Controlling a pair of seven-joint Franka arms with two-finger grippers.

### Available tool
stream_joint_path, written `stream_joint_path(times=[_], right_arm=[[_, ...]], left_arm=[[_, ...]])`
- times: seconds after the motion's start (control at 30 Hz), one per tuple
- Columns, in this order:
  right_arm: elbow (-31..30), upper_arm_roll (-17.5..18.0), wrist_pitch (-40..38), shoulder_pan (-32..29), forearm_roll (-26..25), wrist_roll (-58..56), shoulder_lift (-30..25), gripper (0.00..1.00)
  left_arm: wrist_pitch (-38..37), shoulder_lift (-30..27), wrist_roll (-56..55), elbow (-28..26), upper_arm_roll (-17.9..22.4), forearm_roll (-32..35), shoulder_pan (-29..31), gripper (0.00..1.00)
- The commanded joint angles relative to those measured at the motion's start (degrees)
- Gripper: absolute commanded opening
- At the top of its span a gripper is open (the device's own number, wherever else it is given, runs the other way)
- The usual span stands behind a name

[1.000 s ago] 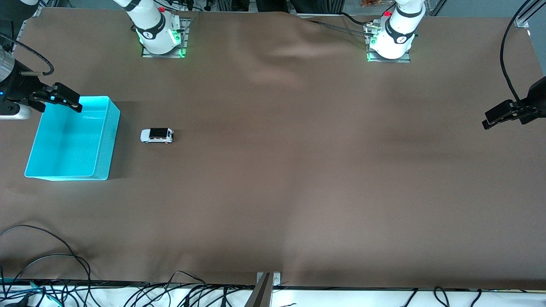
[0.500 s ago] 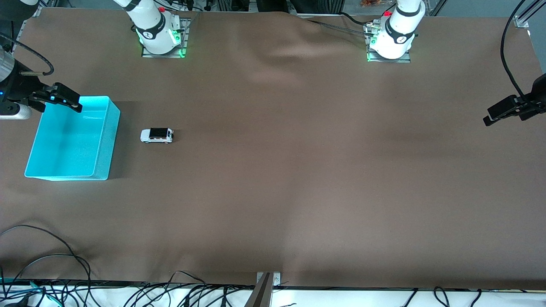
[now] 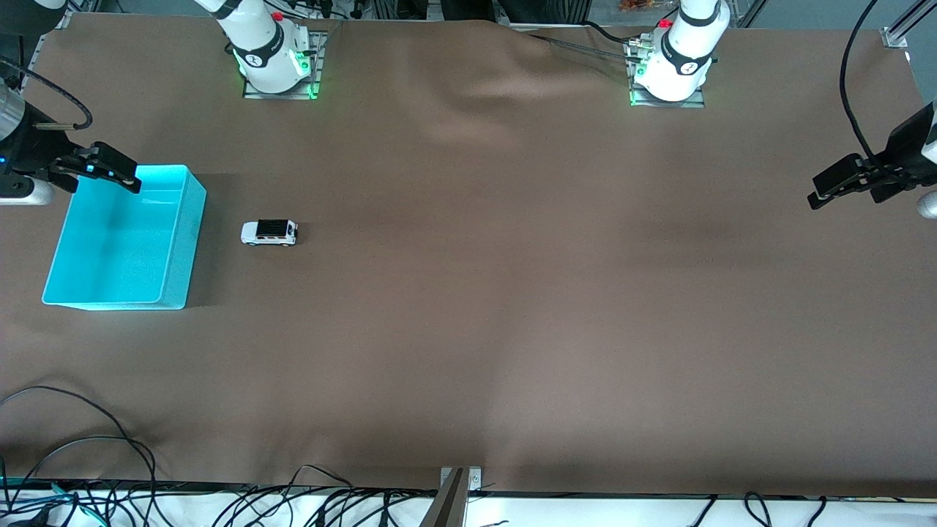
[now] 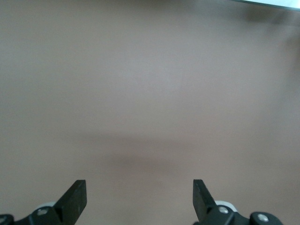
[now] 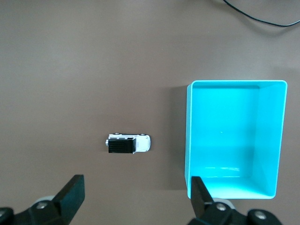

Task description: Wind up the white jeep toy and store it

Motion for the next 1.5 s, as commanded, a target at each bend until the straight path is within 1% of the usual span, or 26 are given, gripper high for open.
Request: stream_joint_path(times=[0.0, 0.17, 1.47], right_arm=[[1.02, 0.12, -0.78, -0.32, 0.85, 0.34, 0.30, 1.00], [1.11, 0.20, -0.78, -0.32, 0.94, 0.34, 0.30, 1.00], [1.11, 0.20, -0.51, -0.15, 0.94, 0.34, 0.21, 1.00]], left_arm=[[-0.31, -1.62, 1.43, -1.49, 2.23, -2.29, -1.29, 1.00], [-0.31, -1.71, 1.43, -1.49, 1.70, -2.29, -0.67, 1.00], [-0.22, -1.19, 1.35, -1.66, 1.70, -1.41, -0.58, 1.00]])
